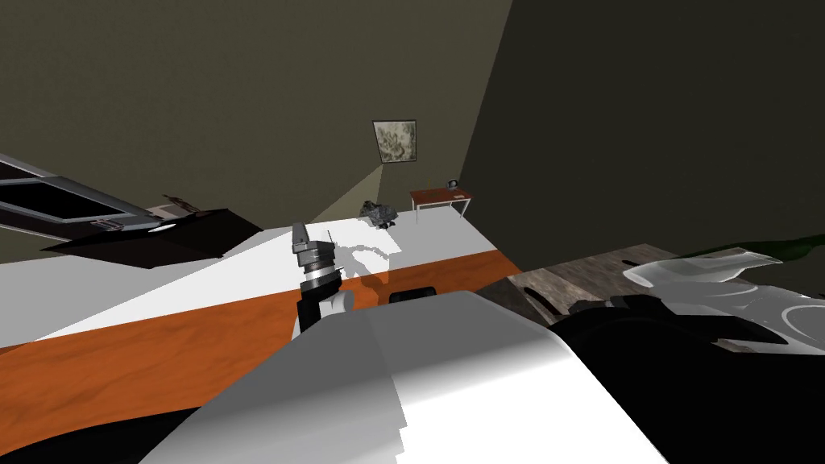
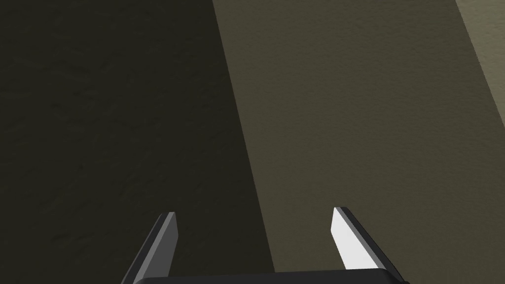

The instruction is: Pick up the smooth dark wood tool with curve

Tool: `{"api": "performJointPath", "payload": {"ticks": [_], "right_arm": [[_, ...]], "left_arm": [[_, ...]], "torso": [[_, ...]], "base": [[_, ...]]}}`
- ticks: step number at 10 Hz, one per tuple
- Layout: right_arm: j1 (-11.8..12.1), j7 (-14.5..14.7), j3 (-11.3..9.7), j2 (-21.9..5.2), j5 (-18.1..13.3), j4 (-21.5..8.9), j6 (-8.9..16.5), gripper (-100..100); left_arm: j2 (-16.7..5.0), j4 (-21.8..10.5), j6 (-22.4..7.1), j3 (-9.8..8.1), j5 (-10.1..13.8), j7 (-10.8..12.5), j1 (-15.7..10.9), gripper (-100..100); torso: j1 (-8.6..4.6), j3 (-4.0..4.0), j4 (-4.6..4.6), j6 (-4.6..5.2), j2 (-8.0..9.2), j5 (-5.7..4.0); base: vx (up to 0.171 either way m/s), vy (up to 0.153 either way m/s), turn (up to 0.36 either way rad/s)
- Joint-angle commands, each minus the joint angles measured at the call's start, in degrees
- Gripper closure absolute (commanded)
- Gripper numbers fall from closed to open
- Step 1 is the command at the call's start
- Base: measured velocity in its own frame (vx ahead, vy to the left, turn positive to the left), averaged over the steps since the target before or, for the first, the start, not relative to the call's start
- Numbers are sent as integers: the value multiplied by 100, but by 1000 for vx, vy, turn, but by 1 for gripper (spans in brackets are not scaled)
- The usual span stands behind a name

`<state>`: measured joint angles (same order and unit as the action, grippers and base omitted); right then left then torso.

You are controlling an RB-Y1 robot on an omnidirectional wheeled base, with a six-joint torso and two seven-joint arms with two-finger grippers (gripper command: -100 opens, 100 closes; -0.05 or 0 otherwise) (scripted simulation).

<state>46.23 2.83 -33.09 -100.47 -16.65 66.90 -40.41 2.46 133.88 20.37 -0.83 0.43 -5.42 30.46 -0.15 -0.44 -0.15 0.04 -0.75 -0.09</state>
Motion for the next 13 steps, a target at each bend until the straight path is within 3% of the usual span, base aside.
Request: {"api": "performJointPath", "payload": {"ticks": [1,2,6,7,8,12,13], "right_arm": [[0,0,0,0,0,0,0,0],[-23,39,-15,158,-44,-41,66,-100],[-78,129,-53,529,-150,-138,217,-100],[7,144,-19,431,-63,-61,223,-100],[11,160,-19,441,-62,-63,232,100],[13,155,-20,441,-60,-59,225,100],[12,156,-20,441,-61,-59,225,0]], "left_arm": [[0,0,0,0,0,0,0,0],[1,0,0,1,0,0,-1,0],[1,0,0,1,0,0,-2,0],[1,0,0,1,0,0,-2,0],[1,0,0,1,0,0,-1,0],[1,0,0,1,0,0,-1,0],[1,0,0,1,0,0,-1,0]], "torso": [[0,0,0,0,0,0],[26,18,8,1,28,8],[37,34,15,3,54,11],[37,34,15,4,55,11],[39,33,15,3,54,12],[27,32,15,0,52,5],[26,32,14,1,52,5]], "base": [[17,-16,0],[7,-14,51],[-4,-11,47],[-2,-5,6],[0,0,0],[0,0,0],[0,0,0]]}}
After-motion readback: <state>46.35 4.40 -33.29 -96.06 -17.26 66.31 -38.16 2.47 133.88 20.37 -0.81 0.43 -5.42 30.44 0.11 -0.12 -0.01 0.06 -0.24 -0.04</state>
